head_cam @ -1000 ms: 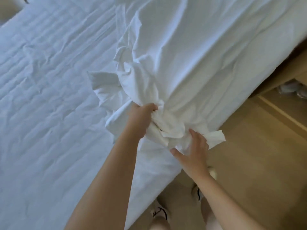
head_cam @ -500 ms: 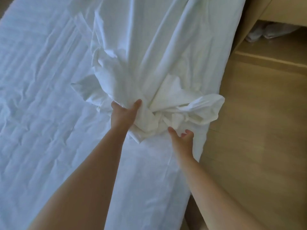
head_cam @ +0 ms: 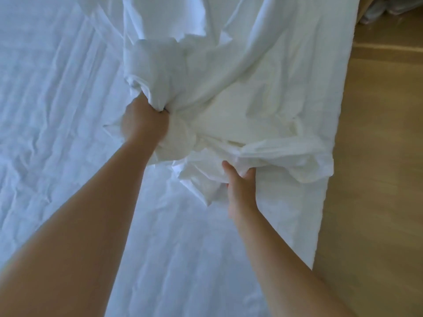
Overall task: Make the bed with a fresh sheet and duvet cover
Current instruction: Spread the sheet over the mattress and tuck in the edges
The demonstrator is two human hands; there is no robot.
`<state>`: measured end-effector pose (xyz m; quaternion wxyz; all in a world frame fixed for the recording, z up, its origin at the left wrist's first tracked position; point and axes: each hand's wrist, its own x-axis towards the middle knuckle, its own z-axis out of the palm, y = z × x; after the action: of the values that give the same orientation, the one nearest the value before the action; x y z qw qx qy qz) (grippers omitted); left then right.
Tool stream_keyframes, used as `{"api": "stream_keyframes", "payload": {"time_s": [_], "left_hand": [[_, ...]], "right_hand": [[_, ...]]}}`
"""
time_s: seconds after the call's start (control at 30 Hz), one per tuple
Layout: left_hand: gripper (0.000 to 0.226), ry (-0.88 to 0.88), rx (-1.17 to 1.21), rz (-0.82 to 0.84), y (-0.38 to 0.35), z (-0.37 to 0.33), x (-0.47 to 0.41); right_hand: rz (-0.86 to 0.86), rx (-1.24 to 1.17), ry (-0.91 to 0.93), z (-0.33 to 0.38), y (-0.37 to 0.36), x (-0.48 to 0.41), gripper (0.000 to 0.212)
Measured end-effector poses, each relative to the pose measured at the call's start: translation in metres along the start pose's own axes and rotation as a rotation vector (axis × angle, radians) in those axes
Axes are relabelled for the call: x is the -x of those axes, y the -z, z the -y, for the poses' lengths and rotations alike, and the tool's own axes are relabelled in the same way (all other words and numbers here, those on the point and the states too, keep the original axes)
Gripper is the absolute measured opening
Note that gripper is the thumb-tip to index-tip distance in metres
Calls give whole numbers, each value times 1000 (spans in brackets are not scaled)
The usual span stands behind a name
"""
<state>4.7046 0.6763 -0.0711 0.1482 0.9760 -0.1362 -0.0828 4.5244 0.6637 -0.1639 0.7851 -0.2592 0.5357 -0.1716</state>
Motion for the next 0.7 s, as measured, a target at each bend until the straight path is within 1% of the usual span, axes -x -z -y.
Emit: {"api": "stream_keyframes", "payload": {"time_s": [0.07, 0.1, 0.17, 0.2, 0.23, 0.27, 0.3, 0.33, 0.37, 0.43, 0.47, 0.5, 0.53, 0.57, 0.6, 0.63, 0.67, 0.7], "left_hand": [[32, -34, -144, -31, 6, 14, -16], [33, -31, -195, -40, 8, 21, -23], [39, 29, -243, -32, 6, 33, -33], [45, 81, -239, -12, 4, 36, -36], [51, 133, -223, 16, -1, 38, -36], [58, 170, -212, 50, -7, 38, -35], [67, 180, -210, 80, -14, 36, -29], [77, 160, -214, 106, -21, 35, -21], [88, 111, -218, 126, -27, 32, -11], [107, -54, -213, 145, -37, 30, 11], [114, -149, -208, 153, -40, 29, 21], [119, -234, -213, 166, -44, 29, 29], [121, -299, -229, 176, -47, 29, 32], [119, -338, -248, 183, -51, 29, 31], [111, -345, -258, 188, -54, 29, 27], [103, -330, -254, 184, -56, 29, 20], [91, -300, -224, 176, -56, 30, 10], [78, -250, -164, 163, -54, 32, 0]], "right_hand": [[6, -30, -8, 2, -10, 9, 88], [-19, -88, -9, 4, -8, 12, 88], [-104, -216, 14, 9, 9, 16, 72], [-135, -264, 50, 14, 20, 16, 67], [-149, -297, 100, 20, 30, 13, 69], [-136, -307, 155, 29, 33, 10, 75], [-123, -271, 208, 37, 29, 2, 81], [-118, -207, 252, 45, 20, -9, 81], [-120, -140, 270, 53, 8, -20, 78], [-93, -9, 300, 68, -20, -42, 72], [-83, 94, 343, 71, -31, -55, 65], [-79, 301, 402, 74, -39, -69, 54], [-120, 606, 452, 76, -49, -80, 44], [-180, 905, 498, 77, -56, -91, 39], [-198, 1124, 556, 83, -66, -93, 37], [-168, 1265, 618, 86, -77, -94, 38], [-117, 1376, 711, 93, -91, -90, 37], [-66, 1424, 841, 98, -106, -86, 35]]}}
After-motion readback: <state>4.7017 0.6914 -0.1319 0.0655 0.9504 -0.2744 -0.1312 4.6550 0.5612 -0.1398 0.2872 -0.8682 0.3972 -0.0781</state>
